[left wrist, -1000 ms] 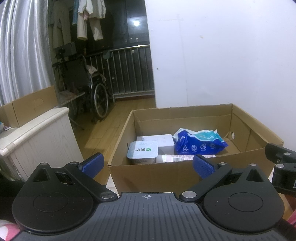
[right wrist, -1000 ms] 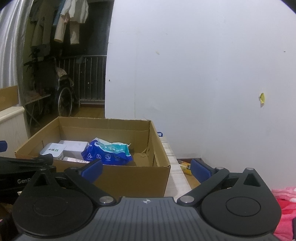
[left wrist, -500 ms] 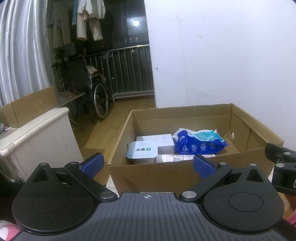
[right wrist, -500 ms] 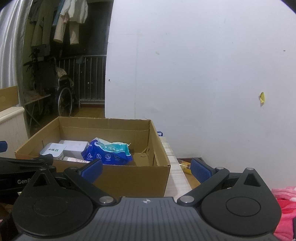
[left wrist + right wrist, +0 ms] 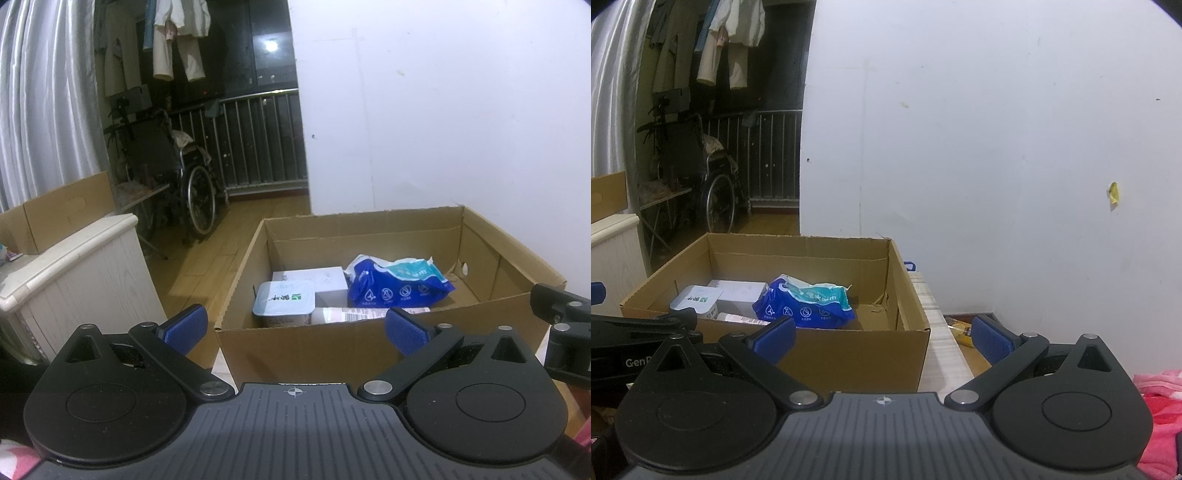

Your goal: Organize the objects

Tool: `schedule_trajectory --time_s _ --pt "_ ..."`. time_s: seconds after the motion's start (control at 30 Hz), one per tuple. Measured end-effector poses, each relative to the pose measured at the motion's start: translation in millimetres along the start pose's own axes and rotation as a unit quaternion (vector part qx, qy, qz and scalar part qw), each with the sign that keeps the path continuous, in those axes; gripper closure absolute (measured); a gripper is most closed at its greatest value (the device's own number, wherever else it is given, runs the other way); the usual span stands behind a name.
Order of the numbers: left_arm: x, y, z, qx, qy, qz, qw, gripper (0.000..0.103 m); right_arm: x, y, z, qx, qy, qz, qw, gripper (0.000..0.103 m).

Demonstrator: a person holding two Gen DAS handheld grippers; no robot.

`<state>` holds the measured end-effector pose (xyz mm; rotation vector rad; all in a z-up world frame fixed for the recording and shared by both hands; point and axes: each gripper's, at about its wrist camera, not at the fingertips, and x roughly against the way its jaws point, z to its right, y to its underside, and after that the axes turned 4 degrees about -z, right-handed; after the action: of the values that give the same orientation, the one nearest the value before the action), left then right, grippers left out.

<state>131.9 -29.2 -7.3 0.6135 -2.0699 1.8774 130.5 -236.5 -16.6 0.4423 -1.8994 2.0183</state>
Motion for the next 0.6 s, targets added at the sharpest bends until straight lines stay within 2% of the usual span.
schedule_trajectory --time_s 0.6 --pt "-0.2 0.0 0.4 -0.001 0.0 0.0 1.0 0.0 3.4 0.5 1.4 -0.007 -0.009 0.008 1.0 0.0"
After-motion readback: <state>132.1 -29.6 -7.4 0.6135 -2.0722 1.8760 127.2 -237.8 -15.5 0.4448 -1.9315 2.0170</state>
